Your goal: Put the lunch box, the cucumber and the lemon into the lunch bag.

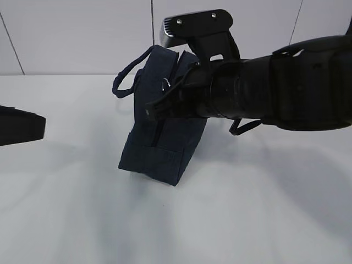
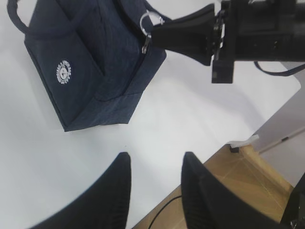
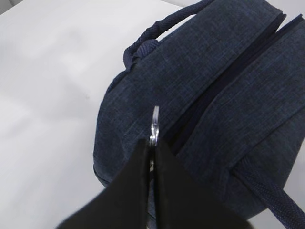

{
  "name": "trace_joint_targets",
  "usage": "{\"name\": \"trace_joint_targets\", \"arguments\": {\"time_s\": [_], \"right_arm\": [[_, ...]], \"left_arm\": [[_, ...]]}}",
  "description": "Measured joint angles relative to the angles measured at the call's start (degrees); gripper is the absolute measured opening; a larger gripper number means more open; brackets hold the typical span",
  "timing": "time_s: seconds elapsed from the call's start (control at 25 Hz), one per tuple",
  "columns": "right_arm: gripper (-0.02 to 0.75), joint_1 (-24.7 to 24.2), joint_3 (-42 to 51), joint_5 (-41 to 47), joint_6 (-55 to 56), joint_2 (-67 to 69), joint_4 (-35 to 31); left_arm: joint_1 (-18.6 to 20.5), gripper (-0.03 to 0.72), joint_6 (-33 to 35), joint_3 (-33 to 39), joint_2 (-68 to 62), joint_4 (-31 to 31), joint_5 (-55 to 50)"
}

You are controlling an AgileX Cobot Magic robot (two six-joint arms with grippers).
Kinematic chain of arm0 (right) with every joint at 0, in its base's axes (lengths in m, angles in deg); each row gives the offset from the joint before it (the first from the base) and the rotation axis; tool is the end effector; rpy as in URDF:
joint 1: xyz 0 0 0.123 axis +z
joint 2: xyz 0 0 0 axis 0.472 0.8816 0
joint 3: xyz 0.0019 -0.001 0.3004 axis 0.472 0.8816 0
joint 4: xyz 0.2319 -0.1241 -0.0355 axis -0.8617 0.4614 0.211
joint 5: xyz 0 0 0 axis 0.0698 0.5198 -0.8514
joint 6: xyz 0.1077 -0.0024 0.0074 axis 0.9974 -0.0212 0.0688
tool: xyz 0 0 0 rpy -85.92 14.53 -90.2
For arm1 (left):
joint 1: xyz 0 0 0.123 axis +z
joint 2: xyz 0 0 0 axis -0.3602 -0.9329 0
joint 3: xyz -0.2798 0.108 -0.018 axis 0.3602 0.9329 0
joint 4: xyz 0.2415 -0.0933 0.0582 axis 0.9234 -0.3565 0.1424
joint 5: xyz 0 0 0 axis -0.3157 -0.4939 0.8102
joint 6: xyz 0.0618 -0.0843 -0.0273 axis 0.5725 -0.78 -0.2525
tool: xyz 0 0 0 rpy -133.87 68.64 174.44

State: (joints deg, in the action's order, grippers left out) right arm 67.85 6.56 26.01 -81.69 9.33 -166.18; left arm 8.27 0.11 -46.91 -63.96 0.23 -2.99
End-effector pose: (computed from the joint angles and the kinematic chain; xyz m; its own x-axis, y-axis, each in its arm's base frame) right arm 0.3043 0.2404 0.2600 -0.4475 -0.2107 -0.8691 -0.5254 0.8484 0.0648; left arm 0.1708 -0.1002 0.3103 -0.6348 0.0714 -0.7693 0.5640 0.7235 -0.3982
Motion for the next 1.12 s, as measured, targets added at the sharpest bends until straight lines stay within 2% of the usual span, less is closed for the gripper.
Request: {"name": "trace_joint_targets", "arguments": {"time_s": [0.16, 0.48, 0.6, 0.68, 0.76, 0.84, 1.0, 1.12], "right_arm": [[0.0, 0.0, 0.0, 0.7, 0.0, -0.1, 0.0], [0.0, 0.0, 0.0, 1.1, -0.1, -0.1, 0.0], [0.0, 0.0, 0.0, 1.4, -0.1, -0.1, 0.0], [0.0, 0.0, 0.0, 1.5, -0.1, -0.1, 0.0], [0.0, 0.0, 0.0, 1.6, -0.1, -0.1, 0.0], [0.0, 0.0, 0.0, 1.6, -0.1, -0.1, 0.0], [0.0, 0.0, 0.0, 1.8, -0.1, -0.1, 0.0], [0.0, 0.0, 0.0, 2.0, -0.1, -0.1, 0.0]], "left_arm": [[0.0, 0.239, 9.9, 0.0, -5.5, -6.0, 0.2], [0.0, 0.241, 36.3, 0.0, -14.6, -18.7, 1.3], [0.0, 0.292, 44.7, 0.0, -17.6, -25.0, 1.6], [0.0, 0.381, 50.3, 0.0, -19.9, -28.5, 1.9], [0.0, 0.459, 53.6, 0.0, -22.1, -31.1, 3.1], [0.0, 0.498, 56.6, 0.0, -24.4, -33.1, 4.7], [-0.4, 0.515, 63.5, 0.0, -29.0, -36.9, 6.1], [-2.2, 0.511, 65.7, -2.1, -32.7, -38.5, 6.5]]}}
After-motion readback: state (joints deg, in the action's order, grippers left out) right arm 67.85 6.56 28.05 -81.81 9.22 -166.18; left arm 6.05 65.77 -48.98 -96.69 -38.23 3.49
